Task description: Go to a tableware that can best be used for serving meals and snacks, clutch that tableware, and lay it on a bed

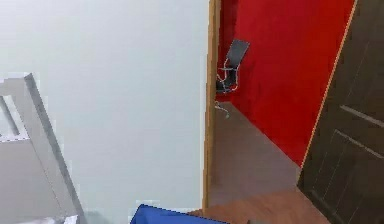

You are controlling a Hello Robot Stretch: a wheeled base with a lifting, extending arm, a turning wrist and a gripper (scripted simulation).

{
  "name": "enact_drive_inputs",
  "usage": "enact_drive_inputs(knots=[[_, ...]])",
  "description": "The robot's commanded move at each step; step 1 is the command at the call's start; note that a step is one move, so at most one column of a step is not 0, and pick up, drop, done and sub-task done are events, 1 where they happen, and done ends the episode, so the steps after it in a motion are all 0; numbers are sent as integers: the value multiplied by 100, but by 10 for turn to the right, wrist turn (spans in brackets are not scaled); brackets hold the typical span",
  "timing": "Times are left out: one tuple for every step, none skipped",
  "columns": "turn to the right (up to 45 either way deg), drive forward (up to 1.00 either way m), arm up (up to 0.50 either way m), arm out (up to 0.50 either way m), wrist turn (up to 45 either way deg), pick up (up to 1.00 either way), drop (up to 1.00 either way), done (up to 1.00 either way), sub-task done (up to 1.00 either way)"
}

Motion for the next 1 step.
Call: enact_drive_inputs(knots=[[-150, 0, 0, 0, 0, 0, 0, 0, 0]])
